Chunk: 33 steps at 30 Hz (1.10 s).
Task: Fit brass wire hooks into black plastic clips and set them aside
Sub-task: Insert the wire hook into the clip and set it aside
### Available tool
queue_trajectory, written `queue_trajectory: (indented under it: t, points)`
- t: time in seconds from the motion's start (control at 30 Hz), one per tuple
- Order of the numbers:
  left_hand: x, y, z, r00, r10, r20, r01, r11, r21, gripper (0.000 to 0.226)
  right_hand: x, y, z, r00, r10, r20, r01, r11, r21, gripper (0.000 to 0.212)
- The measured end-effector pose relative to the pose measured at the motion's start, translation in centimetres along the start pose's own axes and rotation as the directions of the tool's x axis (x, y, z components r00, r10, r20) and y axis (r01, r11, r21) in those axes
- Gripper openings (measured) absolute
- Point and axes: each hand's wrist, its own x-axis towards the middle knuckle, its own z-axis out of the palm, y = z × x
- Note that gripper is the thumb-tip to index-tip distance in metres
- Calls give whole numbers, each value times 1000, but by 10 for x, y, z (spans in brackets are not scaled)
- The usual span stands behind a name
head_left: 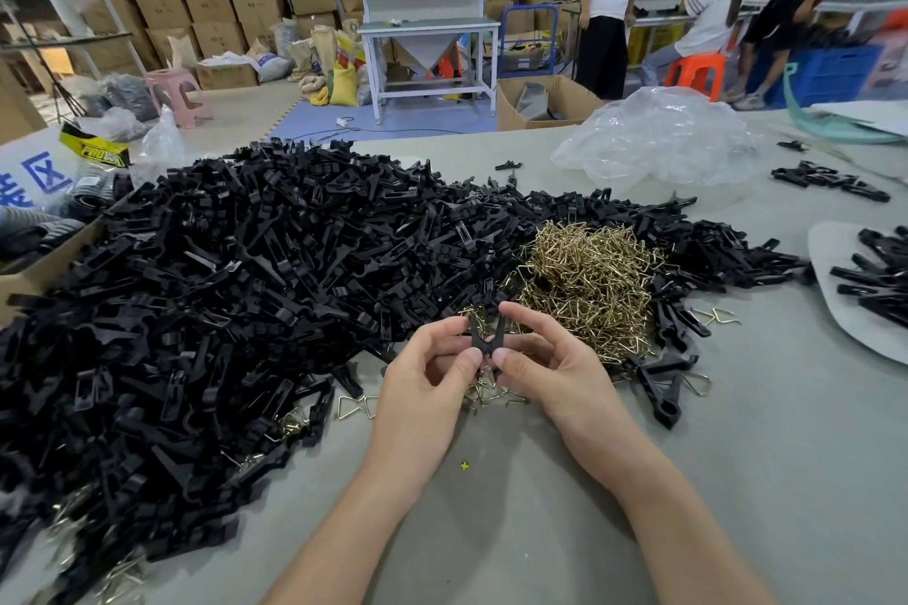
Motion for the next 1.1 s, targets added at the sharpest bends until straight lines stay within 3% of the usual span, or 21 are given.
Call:
queue_trajectory:
  t: [0.9,1.1]
  points:
    - [-4,2,2,1000,4,2,-4,1000,12,21,-1,-2,2,1000,6,18,-5,999,-50,41]
    - [-4,3,-1,998,58,-1,-57,990,129,21,-3,-6,3,998,-54,20,56,985,-161,38]
